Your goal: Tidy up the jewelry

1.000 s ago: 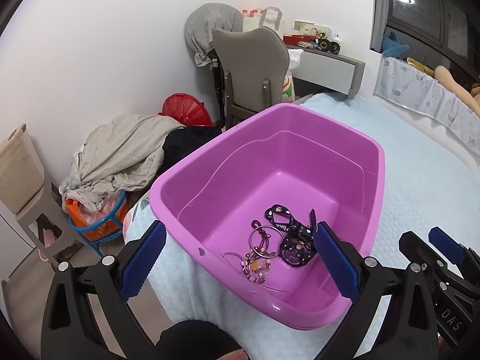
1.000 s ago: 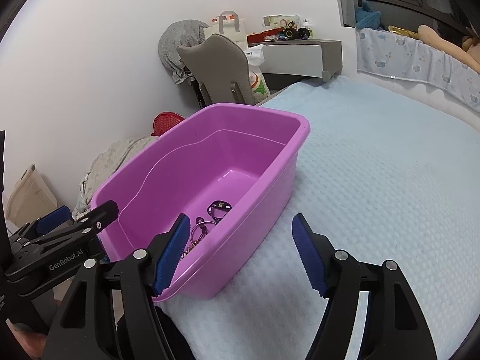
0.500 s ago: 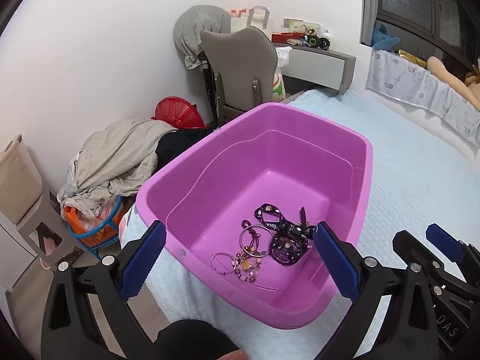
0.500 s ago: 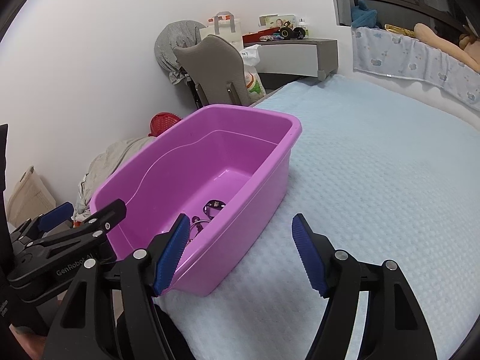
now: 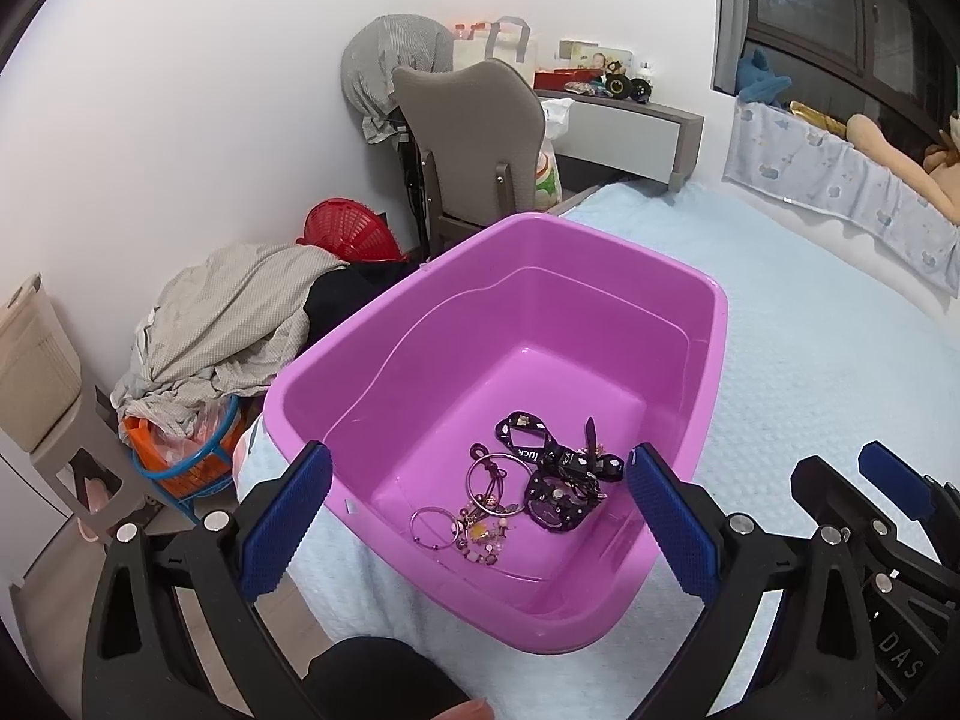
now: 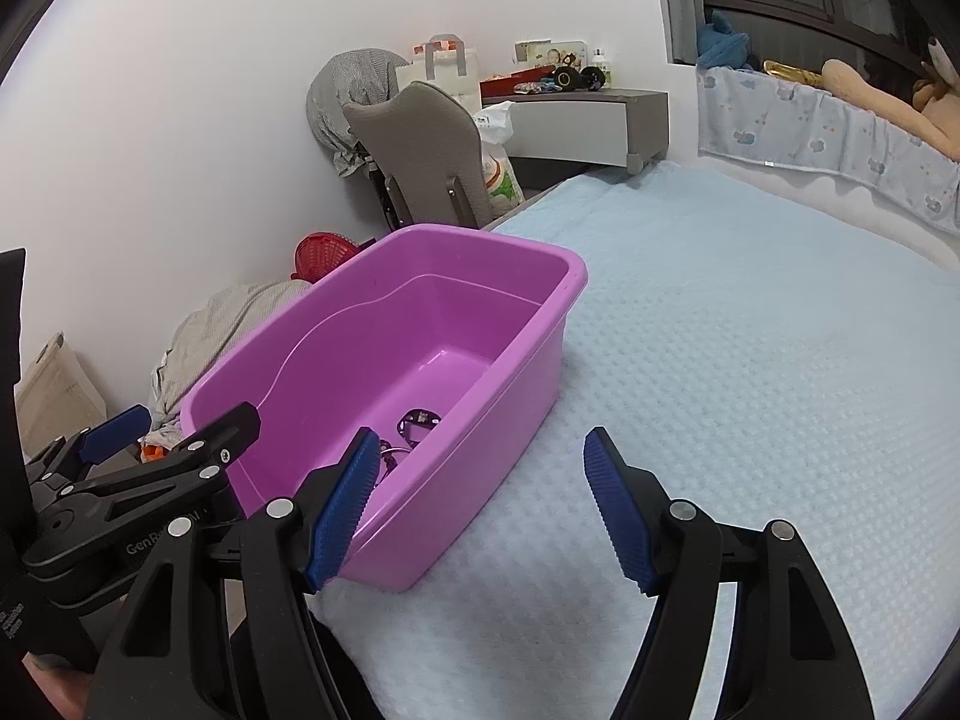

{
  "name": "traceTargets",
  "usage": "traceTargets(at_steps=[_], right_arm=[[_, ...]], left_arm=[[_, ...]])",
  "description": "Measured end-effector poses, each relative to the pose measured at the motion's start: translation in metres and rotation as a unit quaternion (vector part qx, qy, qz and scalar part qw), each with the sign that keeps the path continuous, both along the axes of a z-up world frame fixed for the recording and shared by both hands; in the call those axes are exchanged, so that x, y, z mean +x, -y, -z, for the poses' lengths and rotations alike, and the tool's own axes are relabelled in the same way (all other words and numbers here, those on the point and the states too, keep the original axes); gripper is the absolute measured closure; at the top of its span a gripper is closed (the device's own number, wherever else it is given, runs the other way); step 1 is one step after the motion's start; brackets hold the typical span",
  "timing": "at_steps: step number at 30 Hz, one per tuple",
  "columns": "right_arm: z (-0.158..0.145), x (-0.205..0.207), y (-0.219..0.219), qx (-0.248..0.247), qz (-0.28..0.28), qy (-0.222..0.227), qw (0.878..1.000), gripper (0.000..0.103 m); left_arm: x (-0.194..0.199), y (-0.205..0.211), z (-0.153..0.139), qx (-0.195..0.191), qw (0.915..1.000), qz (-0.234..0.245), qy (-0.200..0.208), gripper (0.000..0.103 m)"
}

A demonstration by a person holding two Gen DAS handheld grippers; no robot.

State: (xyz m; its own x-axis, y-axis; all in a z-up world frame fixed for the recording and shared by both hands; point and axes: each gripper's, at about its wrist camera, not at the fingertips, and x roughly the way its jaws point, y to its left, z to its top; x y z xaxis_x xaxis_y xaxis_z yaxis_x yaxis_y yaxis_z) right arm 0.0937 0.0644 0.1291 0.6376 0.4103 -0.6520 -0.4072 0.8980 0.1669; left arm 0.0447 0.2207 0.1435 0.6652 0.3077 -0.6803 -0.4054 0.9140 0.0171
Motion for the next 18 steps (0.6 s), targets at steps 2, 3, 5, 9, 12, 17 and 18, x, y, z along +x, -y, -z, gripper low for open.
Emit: traceTargets(at_steps=[2, 3, 5, 9, 12, 17, 18], right_arm=[[-0.001, -0.001, 0.000, -0.001, 0.000, 0.000, 1.000, 0.036], [-0.001, -0.001, 0.000, -0.001, 0.000, -0.001, 1.000, 0.036], [-0.001, -0.001, -0.001, -0.002, -0.001, -0.001, 1.000, 0.036], [-0.005, -0.001, -0.007, -0.009, -0.007, -0.006, 1.000, 0.036], [-0.008, 0.001, -0.014, -0.017, -0.013, -0.010, 1.000, 0.036], [-0.011, 0.008, -0.031, -0.030, -0.028, -0.014, 0.999, 0.036], [-0.012, 0.009, -0.034, -0.031, -0.030, -0.014, 0.999, 0.036]], left_arm=[[0.000, 0.000, -0.001, 0.001, 1.0000, 0.000, 0.000, 0.006], [0.000, 0.001, 0.000, 0.001, 1.0000, 0.000, 0.000, 0.006], [0.000, 0.001, -0.001, 0.001, 1.0000, -0.001, 0.000, 0.006], [-0.001, 0.000, -0.002, 0.000, 1.0000, 0.001, -0.003, 0.006], [-0.001, -0.006, -0.004, 0.001, 1.0000, 0.000, -0.005, 0.006], [0.001, -0.022, -0.007, 0.001, 0.9999, -0.009, -0.011, 0.006], [0.003, -0.026, -0.007, 0.000, 0.9999, -0.011, -0.012, 0.006]])
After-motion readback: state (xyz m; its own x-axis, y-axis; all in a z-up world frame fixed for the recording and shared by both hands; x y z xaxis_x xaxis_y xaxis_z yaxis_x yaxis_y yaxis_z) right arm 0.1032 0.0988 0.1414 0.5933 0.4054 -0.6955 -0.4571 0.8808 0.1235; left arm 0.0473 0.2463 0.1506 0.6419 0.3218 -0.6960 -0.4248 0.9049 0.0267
